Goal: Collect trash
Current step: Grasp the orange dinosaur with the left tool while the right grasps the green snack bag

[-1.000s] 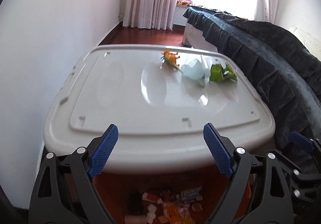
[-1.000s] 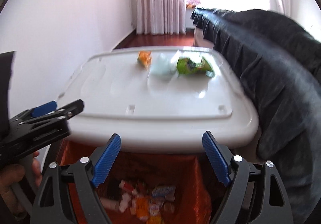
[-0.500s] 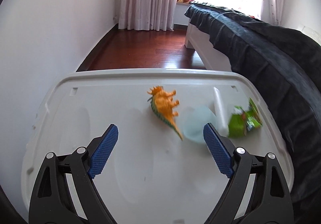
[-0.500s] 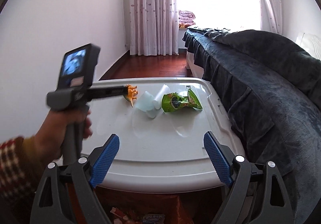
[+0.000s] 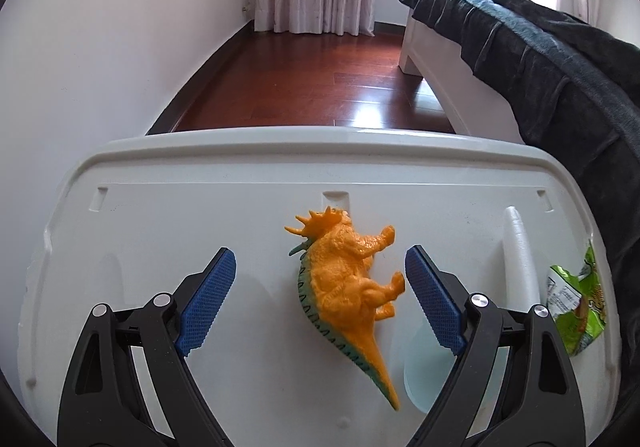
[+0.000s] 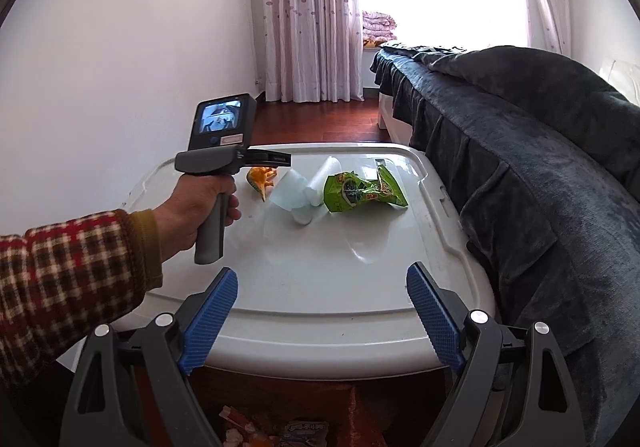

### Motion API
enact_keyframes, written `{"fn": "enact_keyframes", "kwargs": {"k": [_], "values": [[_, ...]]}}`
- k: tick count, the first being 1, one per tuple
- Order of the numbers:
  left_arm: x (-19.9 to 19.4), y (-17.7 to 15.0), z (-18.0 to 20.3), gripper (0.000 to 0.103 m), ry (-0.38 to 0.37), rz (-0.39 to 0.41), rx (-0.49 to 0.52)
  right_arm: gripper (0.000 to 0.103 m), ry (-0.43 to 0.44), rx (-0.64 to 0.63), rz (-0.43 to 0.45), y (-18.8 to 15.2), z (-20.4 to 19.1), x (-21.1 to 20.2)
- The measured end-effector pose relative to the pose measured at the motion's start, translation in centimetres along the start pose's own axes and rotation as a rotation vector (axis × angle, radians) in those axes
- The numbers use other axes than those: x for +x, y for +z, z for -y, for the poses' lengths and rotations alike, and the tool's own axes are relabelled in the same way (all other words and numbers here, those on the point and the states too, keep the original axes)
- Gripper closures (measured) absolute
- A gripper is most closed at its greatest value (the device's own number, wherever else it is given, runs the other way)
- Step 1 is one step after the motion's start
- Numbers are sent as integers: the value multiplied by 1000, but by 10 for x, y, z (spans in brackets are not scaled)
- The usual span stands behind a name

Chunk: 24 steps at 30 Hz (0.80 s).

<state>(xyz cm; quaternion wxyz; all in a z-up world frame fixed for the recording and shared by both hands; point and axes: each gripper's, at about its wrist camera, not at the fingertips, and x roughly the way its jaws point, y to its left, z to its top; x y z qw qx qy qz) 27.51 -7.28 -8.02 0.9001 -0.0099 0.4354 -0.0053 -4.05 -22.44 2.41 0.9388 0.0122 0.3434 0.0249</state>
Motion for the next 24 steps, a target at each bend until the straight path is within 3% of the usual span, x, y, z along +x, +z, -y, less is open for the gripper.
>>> {"fn": "enact_keyframes", "kwargs": {"k": [2, 5, 6, 7, 18, 24], "values": [[4, 0, -3, 21, -1, -9, -13, 18, -10, -3, -2, 0, 1, 2], [9, -6, -5, 41, -24, -44, 0, 18, -24, 8, -16, 4, 6, 5], [9, -8, -6, 52, -28, -51, 12, 18, -23, 27, -26, 6, 10, 8], [7, -11, -7, 55, -31, -55, 21, 18, -21, 46, -40, 9, 14, 12], [-20, -38, -42, 55, -60, -28, -1, 18, -118, -24, -69, 54, 29, 77], [-49, -48, -60, 55, -63, 23, -6, 18, -201, 64, -92, 73, 52, 145]]}}
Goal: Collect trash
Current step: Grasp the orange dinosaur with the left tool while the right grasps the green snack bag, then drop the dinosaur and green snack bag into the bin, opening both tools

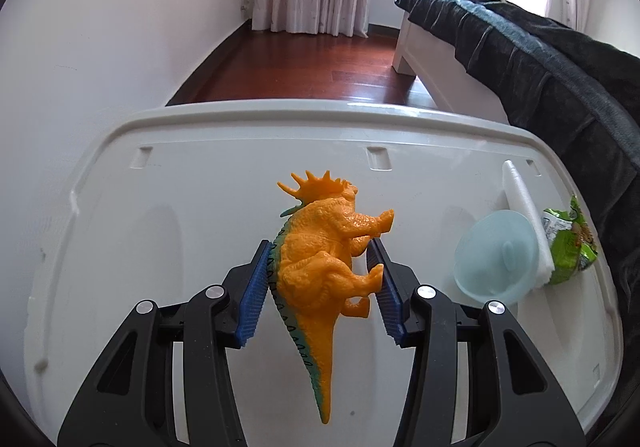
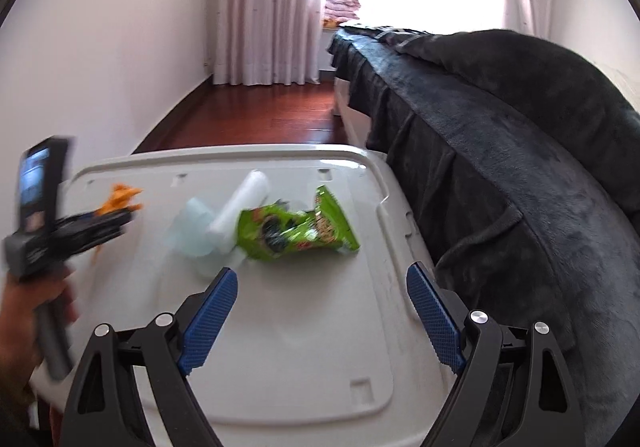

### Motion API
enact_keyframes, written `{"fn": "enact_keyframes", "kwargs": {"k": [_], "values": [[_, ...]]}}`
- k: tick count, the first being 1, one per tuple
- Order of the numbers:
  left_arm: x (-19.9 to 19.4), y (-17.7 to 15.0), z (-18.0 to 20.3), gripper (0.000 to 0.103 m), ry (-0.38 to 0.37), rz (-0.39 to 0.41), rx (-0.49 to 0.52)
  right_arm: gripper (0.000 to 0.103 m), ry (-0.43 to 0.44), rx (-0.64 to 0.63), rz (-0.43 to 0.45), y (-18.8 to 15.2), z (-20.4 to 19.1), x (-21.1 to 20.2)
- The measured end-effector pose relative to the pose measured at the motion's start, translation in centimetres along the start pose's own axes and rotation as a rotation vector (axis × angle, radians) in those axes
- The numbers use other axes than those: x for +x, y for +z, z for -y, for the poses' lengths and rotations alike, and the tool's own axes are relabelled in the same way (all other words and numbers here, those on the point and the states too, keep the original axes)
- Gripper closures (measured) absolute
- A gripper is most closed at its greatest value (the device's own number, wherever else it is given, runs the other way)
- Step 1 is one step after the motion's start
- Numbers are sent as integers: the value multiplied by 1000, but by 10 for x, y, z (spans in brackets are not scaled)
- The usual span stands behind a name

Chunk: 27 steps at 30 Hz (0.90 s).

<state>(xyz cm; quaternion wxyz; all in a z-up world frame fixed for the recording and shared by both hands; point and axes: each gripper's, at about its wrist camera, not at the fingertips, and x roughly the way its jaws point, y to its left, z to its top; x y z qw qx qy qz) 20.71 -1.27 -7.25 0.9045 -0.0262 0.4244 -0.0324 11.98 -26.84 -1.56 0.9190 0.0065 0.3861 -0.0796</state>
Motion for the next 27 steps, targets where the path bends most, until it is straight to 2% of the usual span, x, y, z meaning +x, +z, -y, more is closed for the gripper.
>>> {"fn": "enact_keyframes", "kwargs": {"k": [9, 17, 21, 24, 27], "values": [[-20, -13, -3, 55, -23, 46, 27, 18, 20, 328, -119, 28, 4, 75], [-31, -13, -6, 55, -54, 69, 37, 18, -62, 383, -176, 34, -16, 117], [-35, -15, -1, 55, -66, 74, 51, 45, -66, 325, -213, 34, -18, 130], [-38, -19, 1, 55, -69, 75, 61, 53, -53, 279, -194, 32, -17, 122], [-44, -25, 3, 55, -73, 74, 57, 55, -41, 232, -159, 25, -15, 105]]}}
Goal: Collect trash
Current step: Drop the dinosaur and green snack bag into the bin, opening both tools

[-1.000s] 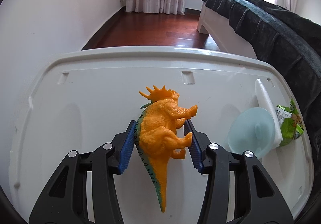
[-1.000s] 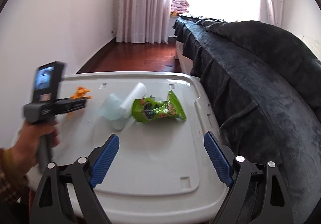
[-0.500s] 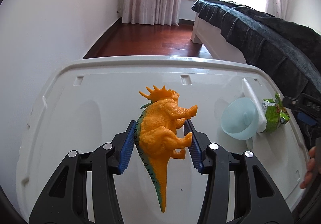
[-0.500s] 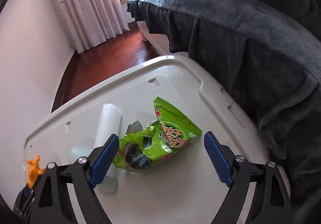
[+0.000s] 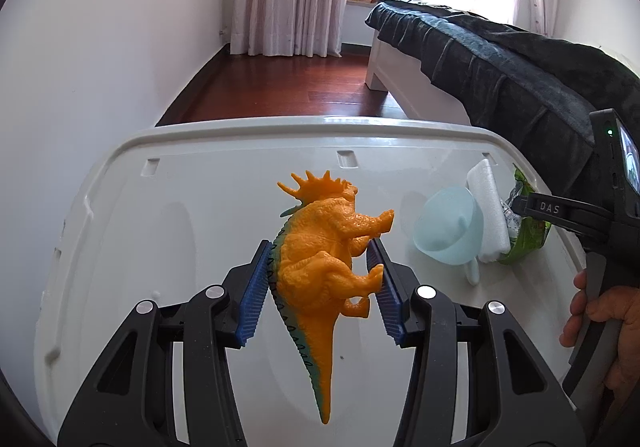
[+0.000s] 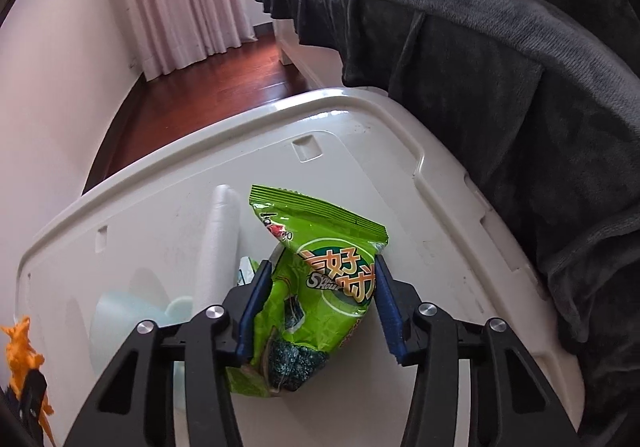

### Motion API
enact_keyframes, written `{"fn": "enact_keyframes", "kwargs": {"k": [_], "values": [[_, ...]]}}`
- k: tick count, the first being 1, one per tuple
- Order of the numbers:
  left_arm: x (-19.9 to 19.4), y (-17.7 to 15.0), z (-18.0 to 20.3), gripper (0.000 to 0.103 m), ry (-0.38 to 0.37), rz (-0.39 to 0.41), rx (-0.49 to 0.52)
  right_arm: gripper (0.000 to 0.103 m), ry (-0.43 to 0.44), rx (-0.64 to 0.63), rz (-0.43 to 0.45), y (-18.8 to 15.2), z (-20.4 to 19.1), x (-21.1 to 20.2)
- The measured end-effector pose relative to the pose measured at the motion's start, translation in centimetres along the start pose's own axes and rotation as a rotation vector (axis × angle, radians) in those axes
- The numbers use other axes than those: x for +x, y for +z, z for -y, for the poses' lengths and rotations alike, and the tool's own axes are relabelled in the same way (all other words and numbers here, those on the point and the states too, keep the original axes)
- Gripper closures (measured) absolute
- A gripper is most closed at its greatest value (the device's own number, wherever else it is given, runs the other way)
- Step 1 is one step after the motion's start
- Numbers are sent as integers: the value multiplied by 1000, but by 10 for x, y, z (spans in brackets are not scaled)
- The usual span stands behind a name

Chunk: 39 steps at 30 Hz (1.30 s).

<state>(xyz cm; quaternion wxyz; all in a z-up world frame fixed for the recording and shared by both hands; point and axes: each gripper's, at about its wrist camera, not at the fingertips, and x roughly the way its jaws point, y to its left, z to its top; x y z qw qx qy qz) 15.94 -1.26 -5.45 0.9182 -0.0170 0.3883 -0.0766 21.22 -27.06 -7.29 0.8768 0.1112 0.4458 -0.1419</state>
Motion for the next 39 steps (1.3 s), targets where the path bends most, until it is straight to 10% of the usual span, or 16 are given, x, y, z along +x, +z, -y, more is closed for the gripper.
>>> {"fn": "enact_keyframes", "kwargs": {"k": [15, 25, 34, 39], "values": [[-103, -69, 11, 55, -16, 17, -39, 54, 123, -229, 161, -106, 18, -171], [-154, -165, 8, 55, 31, -76, -29, 54, 199, -300, 15, -245, 16, -210], [-161, -217, 1, 55, 57, -173, -36, 49, 162, -349, -125, -299, 11, -198], [-170, -217, 1, 24, 76, -139, -65, 26, 133, -331, -132, -299, 15, -195]]}}
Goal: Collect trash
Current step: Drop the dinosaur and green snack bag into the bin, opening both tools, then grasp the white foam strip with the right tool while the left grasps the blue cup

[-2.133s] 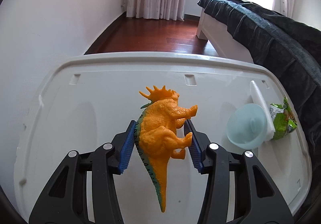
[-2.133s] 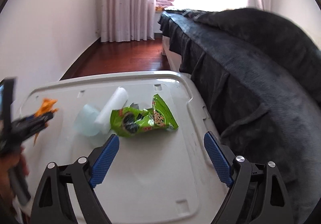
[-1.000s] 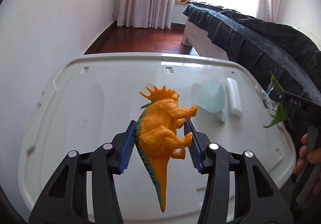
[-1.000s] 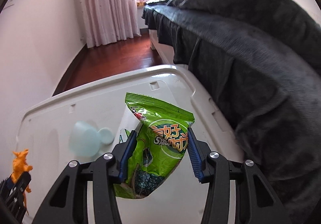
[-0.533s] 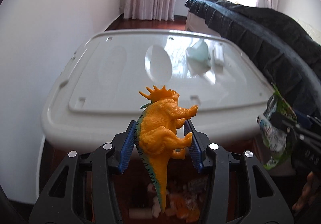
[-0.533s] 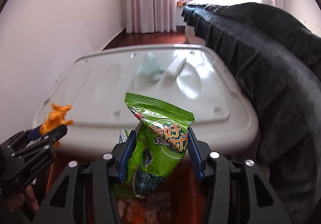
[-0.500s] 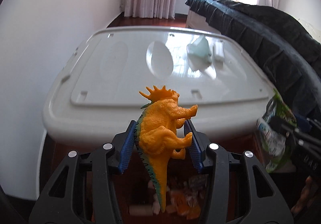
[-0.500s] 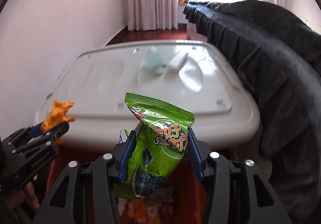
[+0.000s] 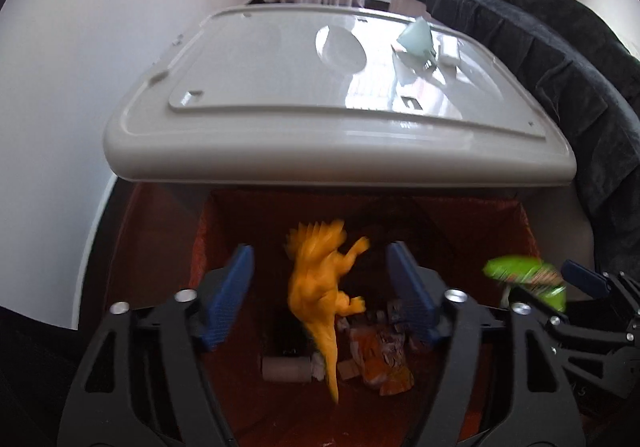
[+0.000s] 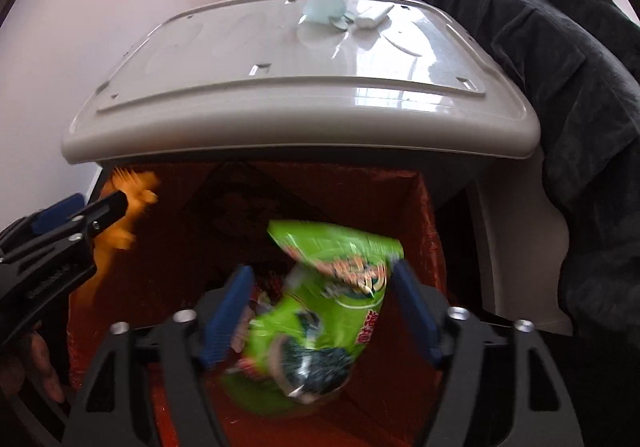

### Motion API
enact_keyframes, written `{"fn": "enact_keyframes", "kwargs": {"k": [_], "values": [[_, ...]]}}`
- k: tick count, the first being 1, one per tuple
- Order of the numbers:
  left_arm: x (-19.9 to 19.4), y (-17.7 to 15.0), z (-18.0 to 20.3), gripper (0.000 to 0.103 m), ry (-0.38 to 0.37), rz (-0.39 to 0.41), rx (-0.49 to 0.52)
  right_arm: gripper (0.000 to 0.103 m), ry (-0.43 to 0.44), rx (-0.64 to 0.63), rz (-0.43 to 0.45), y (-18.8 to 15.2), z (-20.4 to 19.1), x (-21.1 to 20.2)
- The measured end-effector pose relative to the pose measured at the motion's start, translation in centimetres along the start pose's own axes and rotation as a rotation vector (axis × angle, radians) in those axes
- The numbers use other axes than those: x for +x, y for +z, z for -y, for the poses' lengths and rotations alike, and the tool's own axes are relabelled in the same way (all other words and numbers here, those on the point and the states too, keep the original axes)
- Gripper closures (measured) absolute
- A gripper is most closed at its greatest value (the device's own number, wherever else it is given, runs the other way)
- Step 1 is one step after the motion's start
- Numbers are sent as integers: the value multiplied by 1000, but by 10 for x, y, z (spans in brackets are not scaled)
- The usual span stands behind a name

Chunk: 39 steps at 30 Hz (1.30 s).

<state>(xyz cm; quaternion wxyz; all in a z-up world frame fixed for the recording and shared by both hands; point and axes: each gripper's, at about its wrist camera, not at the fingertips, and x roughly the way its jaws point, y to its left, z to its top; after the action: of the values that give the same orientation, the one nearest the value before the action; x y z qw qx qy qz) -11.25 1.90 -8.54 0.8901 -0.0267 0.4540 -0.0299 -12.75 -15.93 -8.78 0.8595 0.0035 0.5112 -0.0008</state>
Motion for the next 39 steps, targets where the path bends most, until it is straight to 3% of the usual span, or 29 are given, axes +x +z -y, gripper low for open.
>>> {"fn": "enact_keyframes", "kwargs": {"k": [2, 14, 20, 26, 30, 35, 39], "values": [[-5, 3, 1, 18, 7, 23, 0, 25, -3, 11, 21, -1, 2, -5], [0, 7, 5, 18, -11, 19, 5, 22, 2, 43, 26, 3, 12, -3], [-4, 27, 11, 18, -40, 62, 10, 22, -37, 27, 96, 30, 21, -9], [-15, 73, 35, 18, -61, 194, 69, 22, -96, 34, 220, 103, 45, -12], [-12, 98, 50, 18, -79, 246, 90, 23, -135, 35, 278, 174, 60, 8], [4, 116, 60, 18, -102, 250, 95, 23, -144, 53, 276, 254, 68, 57], [18, 123, 61, 18, -115, 232, 79, 23, -162, 59, 230, 294, 65, 103]]}}
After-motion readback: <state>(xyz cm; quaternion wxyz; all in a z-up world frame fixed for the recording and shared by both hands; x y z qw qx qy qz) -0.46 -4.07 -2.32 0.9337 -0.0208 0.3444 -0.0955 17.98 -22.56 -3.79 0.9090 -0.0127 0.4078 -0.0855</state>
